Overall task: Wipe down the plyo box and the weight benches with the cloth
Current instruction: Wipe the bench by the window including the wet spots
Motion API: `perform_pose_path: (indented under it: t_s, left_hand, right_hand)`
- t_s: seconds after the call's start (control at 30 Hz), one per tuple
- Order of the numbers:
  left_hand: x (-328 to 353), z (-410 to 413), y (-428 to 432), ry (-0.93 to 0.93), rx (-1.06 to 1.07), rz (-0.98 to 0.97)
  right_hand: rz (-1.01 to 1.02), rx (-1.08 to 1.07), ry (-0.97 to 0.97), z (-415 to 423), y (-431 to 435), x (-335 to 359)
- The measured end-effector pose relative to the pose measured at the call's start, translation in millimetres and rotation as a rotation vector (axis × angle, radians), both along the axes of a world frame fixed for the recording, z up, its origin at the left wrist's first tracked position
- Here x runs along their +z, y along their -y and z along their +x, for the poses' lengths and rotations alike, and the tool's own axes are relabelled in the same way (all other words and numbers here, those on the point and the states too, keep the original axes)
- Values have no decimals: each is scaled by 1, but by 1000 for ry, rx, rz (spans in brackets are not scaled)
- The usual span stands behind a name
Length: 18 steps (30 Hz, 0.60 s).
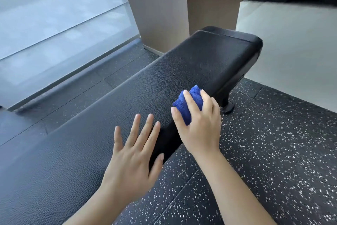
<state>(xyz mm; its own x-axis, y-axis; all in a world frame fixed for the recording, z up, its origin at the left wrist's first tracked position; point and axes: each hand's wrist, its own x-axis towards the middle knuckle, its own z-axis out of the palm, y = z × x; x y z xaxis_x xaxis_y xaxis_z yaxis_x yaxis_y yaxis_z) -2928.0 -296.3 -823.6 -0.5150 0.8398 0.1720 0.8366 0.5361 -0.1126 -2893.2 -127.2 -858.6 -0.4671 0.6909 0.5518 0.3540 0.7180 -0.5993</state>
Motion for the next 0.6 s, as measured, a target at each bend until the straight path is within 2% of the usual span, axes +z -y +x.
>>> perform_pose_path:
  t_s: [0.1, 0.3, 0.6]
  left_hand:
    - [3, 1, -2, -6, 22, -25]
    - [1, 3, -3, -14, 46, -12]
    - [-5, -1, -3, -49, 19, 86]
  right_hand:
    - [13, 43, -19, 2, -5, -4]
    - [-51, -36, -79, -8, 6, -8]
    - [-24, -106, -244, -16, 15, -19]
